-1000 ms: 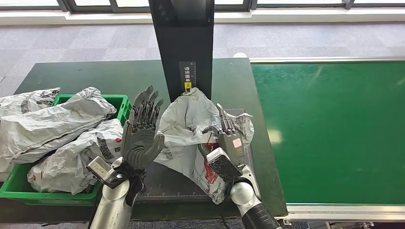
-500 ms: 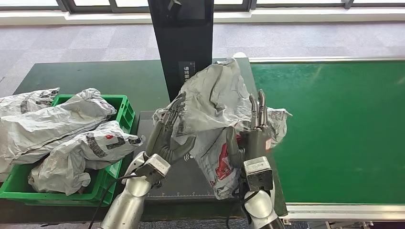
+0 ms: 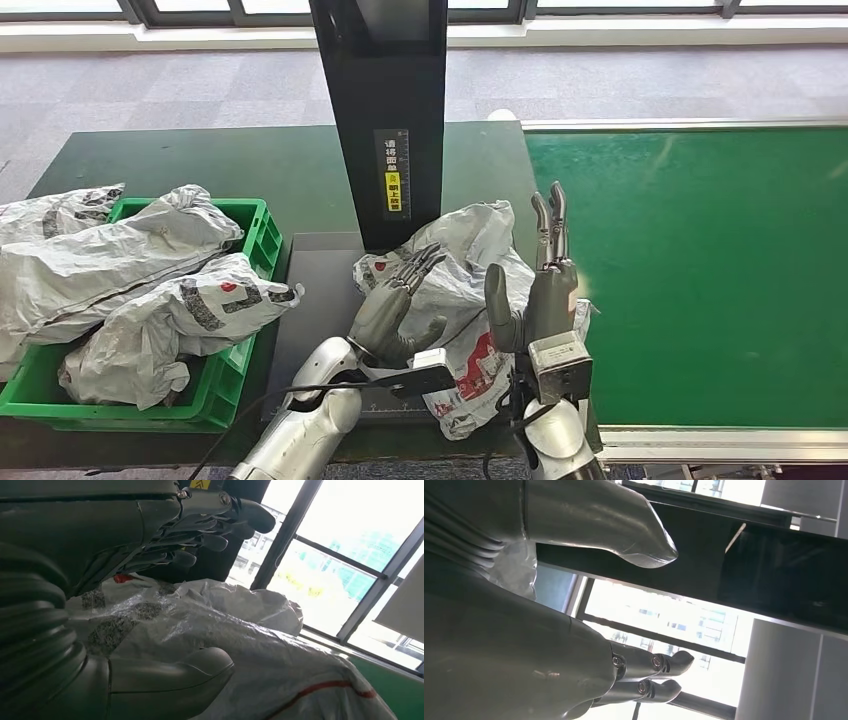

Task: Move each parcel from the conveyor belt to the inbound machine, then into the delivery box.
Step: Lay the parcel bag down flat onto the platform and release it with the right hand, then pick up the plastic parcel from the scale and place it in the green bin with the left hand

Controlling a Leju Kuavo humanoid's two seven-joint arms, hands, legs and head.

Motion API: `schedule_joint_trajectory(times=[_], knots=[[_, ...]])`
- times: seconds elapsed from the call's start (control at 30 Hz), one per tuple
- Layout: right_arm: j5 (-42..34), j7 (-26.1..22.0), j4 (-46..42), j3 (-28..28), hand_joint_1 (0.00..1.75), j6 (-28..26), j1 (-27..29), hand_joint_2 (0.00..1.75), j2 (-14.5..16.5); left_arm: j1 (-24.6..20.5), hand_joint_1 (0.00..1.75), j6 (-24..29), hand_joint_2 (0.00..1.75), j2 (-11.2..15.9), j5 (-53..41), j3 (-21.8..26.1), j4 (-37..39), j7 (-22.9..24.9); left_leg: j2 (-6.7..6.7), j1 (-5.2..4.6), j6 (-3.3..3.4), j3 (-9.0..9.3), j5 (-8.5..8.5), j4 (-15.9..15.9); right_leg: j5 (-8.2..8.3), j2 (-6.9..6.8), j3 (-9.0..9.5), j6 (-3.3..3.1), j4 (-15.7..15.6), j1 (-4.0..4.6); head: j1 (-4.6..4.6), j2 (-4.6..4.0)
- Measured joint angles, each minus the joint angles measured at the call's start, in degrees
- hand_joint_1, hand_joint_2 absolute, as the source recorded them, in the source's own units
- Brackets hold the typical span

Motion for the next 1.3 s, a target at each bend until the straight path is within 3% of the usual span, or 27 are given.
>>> schedule_joint_trajectory(times=[0.23,0.43,0.83,0.87,0.97,1.0,1.3], knots=[[0.1,0.0,0.2,-0.4,0.00,-0.1,0.0,0.00,0.0,-0.1,0.00,-0.4,1.75,-0.2,-2.0,-0.7,1.9,0.2,0.00,0.00,0.00,-0.01,0.00,0.0,0.00,-0.01,-0.01,0.00,0.0,0.00,0.00,0.00],[1.8,0.0,-1.3,-0.4,0.00,-7.9,0.1,0.00,-0.2,-0.1,0.00,-2.1,1.75,-0.6,-7.8,-3.2,3.9,0.8,0.01,0.00,0.00,-0.01,0.00,0.0,0.00,0.00,0.00,0.00,0.0,-0.02,0.01,0.00],[3.1,-0.1,-5.1,-0.4,0.00,-13.1,0.4,0.00,-0.6,-1.5,0.00,-3.2,1.75,-1.7,-10.2,-5.1,8.5,1.1,0.01,-0.01,0.00,0.01,0.00,0.0,0.00,0.01,0.00,0.00,0.0,-0.01,0.02,0.00],[3.1,-0.1,-5.2,-0.3,0.00,-13.2,0.4,0.00,-0.6,-1.6,0.22,-3.2,1.75,-1.8,-10.4,-5.2,8.9,1.2,0.02,-0.01,0.00,0.01,0.00,0.0,0.00,0.00,0.00,0.00,0.0,-0.01,0.02,0.00],[3.2,-0.1,-5.7,-0.2,0.00,-13.2,0.5,0.00,-0.6,-2.0,1.53,-3.1,1.75,-2.0,-10.7,-5.6,10.0,1.4,0.00,-0.01,0.00,0.00,0.00,0.0,0.00,-0.03,0.01,0.00,0.0,-0.01,0.02,0.00],[3.1,-0.1,-5.8,-0.2,0.00,-13.2,0.5,0.00,-0.6,-2.2,1.75,-2.9,1.75,-2.1,-11.0,-5.8,10.5,1.6,0.00,-0.01,0.00,0.00,0.00,0.0,0.00,-0.03,0.02,0.00,0.0,-0.01,0.02,0.00],[2.1,-0.1,-5.9,-0.2,0.00,-13.0,0.2,0.00,-0.6,-3.7,1.75,1.9,1.75,-2.6,-14.2,-6.2,16.1,5.2,-0.01,-0.01,0.00,0.00,0.00,0.0,0.00,-0.03,0.03,0.00,0.0,-0.01,0.02,0.00]])
